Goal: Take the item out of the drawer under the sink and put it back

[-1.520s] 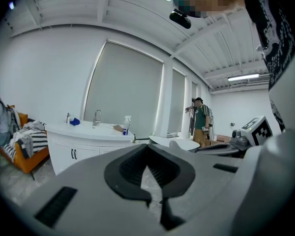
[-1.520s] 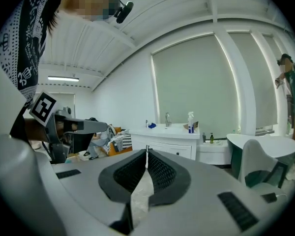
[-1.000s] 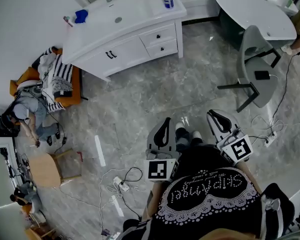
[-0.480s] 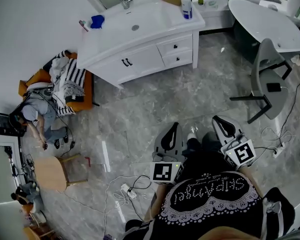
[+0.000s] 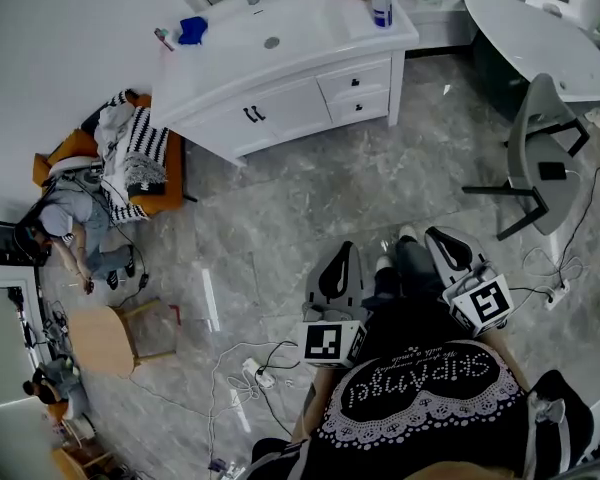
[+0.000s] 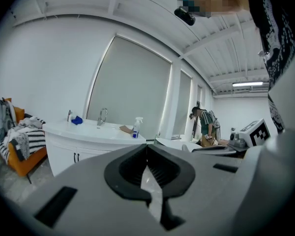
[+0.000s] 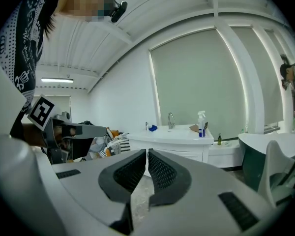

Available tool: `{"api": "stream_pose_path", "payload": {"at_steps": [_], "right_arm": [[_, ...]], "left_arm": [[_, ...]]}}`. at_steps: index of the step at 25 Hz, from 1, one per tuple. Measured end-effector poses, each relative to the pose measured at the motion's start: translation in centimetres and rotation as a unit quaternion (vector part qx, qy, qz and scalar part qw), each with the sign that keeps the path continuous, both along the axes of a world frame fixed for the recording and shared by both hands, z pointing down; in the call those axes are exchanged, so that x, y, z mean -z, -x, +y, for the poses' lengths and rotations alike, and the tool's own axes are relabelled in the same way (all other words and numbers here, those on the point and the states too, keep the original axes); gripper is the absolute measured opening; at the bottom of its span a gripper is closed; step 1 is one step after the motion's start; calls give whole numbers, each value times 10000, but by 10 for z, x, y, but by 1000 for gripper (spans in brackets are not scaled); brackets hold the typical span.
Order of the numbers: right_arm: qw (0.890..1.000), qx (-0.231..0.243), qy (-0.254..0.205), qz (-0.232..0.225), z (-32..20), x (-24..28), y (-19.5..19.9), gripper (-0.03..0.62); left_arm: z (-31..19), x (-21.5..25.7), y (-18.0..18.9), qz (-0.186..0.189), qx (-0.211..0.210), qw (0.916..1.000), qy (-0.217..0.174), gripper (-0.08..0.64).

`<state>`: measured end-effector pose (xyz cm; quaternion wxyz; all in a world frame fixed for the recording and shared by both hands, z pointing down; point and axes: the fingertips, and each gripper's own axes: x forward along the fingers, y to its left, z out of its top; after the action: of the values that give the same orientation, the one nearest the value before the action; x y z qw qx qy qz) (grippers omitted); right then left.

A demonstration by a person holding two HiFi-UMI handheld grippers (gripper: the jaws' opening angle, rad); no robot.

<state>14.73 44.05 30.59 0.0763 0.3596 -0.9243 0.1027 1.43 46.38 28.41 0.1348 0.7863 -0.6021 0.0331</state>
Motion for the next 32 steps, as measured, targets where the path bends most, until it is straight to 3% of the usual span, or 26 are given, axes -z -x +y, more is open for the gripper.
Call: {"api": "stream_pose_path", "payload": {"at_steps": [7, 19, 21, 24, 27, 32], "right_arm": [[9999, 132, 100, 27, -30, -7, 2, 22], [9998, 188, -4, -25, -145, -3, -11, 22], [9998, 204, -30, -33, -162, -3, -16, 22], [9997, 231, -56, -37, -183, -2, -21, 22], [9996, 231, -109, -82, -203, 1, -26, 21], [9995, 231, -157, -108, -228, -4, -38, 21]], "left_arm": [[-31, -7, 1, 39, 108, 9998, 165, 5], [-135, 0, -8, 188, 325, 9993, -59, 5], [-151, 5, -15, 132, 226, 9994, -214, 6], [-172, 25, -29, -112, -73, 9971, -755, 6], [-189, 29, -34, -371, -205, 9947, -936, 5], [-211, 31, -25, -77, -18, 9939, -1097, 5]]}}
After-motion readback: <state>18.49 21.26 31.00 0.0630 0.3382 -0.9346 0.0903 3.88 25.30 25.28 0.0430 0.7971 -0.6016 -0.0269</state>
